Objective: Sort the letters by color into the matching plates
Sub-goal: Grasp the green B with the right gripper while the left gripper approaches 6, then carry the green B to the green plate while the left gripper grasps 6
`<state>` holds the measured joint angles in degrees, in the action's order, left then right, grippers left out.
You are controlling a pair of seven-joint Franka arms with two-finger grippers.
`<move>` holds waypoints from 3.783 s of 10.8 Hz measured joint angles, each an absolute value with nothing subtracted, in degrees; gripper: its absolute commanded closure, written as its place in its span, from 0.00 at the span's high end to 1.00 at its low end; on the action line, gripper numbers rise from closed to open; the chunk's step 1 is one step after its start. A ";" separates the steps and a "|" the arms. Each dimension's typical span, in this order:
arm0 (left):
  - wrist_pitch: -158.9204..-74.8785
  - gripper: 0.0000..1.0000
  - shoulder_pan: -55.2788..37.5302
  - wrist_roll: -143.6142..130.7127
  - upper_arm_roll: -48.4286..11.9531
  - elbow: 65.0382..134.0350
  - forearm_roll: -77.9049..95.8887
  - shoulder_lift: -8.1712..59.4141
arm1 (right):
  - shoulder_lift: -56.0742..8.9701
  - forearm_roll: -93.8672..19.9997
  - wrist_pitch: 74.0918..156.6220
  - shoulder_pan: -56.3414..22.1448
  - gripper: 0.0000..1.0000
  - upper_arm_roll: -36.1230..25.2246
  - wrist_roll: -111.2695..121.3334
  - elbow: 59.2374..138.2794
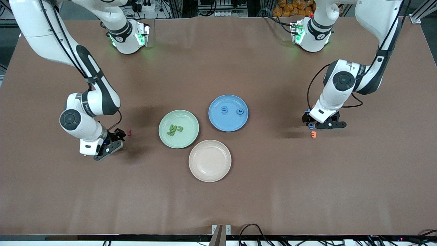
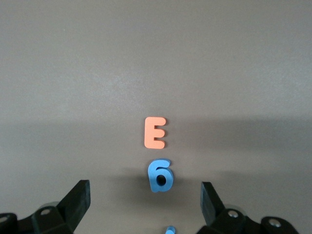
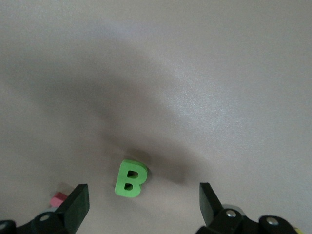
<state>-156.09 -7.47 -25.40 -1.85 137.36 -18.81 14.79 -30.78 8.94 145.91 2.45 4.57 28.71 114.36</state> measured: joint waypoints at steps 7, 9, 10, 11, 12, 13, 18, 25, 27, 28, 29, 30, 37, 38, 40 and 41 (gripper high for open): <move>-160.41 1.00 -6.35 -25.07 -1.55 139.51 -18.36 16.35 | -32.61 10.03 148.98 2.45 0.71 4.67 28.81 114.61; -161.07 0.91 -6.36 -24.98 -1.56 139.52 -17.33 17.13 | -32.61 10.42 149.00 2.45 0.64 4.68 28.83 114.61; -161.68 0.87 -6.37 -24.97 -1.57 139.53 -17.19 17.53 | -32.61 10.47 149.01 2.45 0.59 4.68 28.83 114.61; -162.35 0.81 -6.38 -24.96 -1.59 139.53 -17.12 18.06 | -32.61 10.52 149.03 2.45 0.49 4.68 28.83 114.61; -162.78 0.78 -6.39 -24.95 -1.59 139.53 -17.09 18.58 | -32.61 10.55 149.05 2.45 0.42 4.69 28.84 114.61; -162.99 0.77 -6.39 -24.94 -1.59 139.53 -17.08 18.94 | -32.61 10.55 149.05 2.45 0.36 4.73 28.85 114.60; -163.51 0.65 -6.40 -24.91 -1.59 139.53 -17.01 19.26 | -32.39 10.55 149.04 2.44 0.28 4.97 28.85 114.57; -164.01 0.44 -6.42 -24.19 -1.63 139.38 -16.96 19.63 | -32.39 10.55 149.04 3.16 0.21 4.59 28.82 114.37; -164.08 0.36 -6.47 -24.17 -1.68 139.28 -16.93 19.63 | -32.19 10.53 148.97 3.56 0.21 4.58 28.61 113.94; -164.13 0.26 -6.47 -24.17 -1.74 139.18 -16.89 19.62 | -31.86 10.34 148.06 3.79 0.21 4.56 28.08 113.54; -164.12 0.22 -6.48 -24.17 -1.75 139.16 -16.89 19.63 | -31.45 9.91 145.95 3.91 0.21 4.55 26.63 112.81; -164.15 0.19 -6.50 -24.17 -1.84 139.08 -16.85 19.61 | -30.90 9.65 143.63 3.92 0.21 4.59 24.53 111.92; -164.15 0.00 -6.49 -24.16 -1.84 139.03 -16.83 19.62 | -29.35 9.13 140.10 2.40 0.22 7.57 -0.34 111.27; -164.15 0.00 -6.54 -24.15 -1.85 139.01 -16.27 19.62 | -29.35 9.12 140.10 1.66 0.22 8.04 -4.44 111.26; -164.15 0.00 -7.46 -23.80 -2.16 138.87 -13.36 19.64 | -29.34 9.11 140.08 -0.08 0.22 8.92 -12.55 111.25; -164.15 0.00 -8.19 -23.76 -2.82 138.68 -11.45 19.64 | -29.34 9.11 140.06 -0.72 0.22 9.70 -16.18 111.18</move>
